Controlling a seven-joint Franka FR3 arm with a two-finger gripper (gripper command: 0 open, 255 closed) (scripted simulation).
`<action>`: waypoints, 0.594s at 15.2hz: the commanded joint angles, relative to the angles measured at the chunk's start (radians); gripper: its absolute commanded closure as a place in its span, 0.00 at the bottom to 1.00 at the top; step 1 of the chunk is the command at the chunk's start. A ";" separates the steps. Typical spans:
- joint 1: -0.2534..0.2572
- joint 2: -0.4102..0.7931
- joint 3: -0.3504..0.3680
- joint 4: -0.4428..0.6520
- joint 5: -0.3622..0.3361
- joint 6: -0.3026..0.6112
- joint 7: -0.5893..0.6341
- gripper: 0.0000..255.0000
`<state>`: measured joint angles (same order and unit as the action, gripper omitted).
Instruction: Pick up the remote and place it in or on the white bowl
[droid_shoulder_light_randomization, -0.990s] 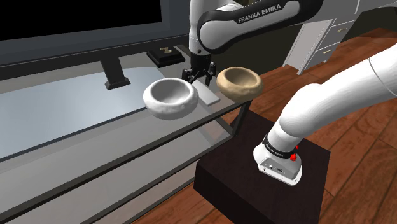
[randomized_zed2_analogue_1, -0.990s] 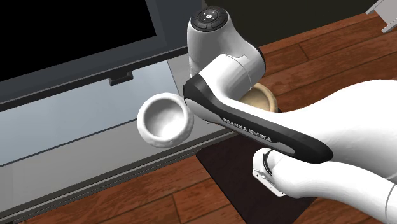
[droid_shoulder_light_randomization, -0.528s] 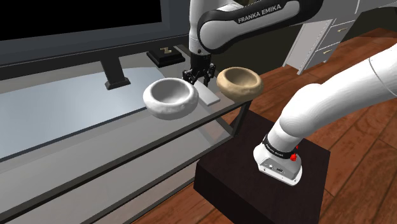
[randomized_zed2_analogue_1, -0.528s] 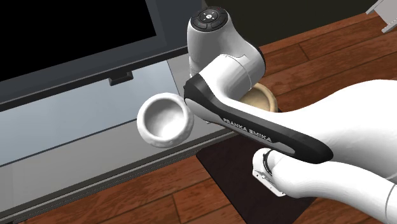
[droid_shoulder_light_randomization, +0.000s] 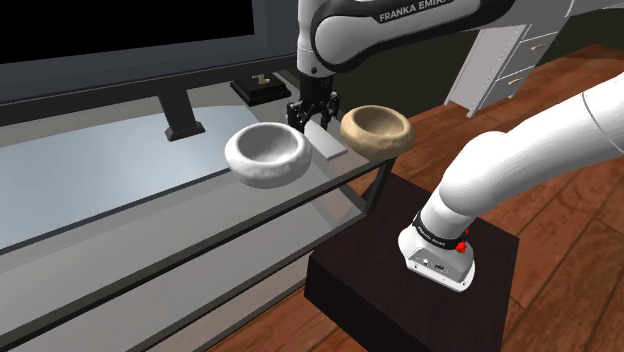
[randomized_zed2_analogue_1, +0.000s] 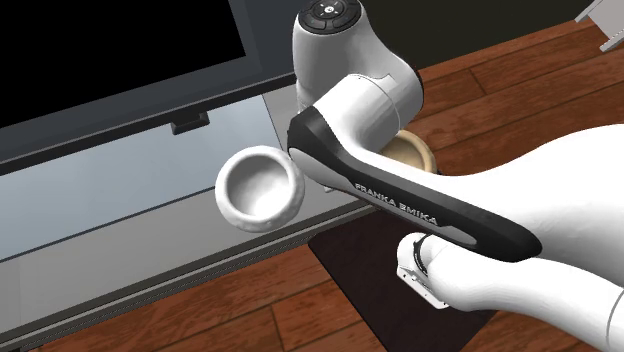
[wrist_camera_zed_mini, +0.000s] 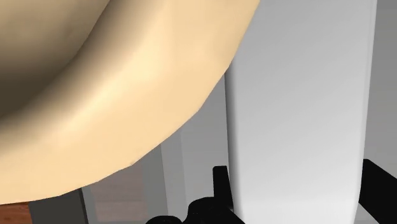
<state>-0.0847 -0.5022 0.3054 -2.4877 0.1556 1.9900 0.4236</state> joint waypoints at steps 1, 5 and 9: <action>-0.001 -0.008 -0.005 0.021 -0.002 -0.029 -0.001 1.00; -0.003 -0.020 -0.012 0.066 -0.006 -0.086 -0.001 1.00; -0.004 -0.028 -0.019 0.114 -0.010 -0.141 -0.001 1.00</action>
<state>-0.0889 -0.5267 0.2883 -2.3835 0.1461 1.8615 0.4224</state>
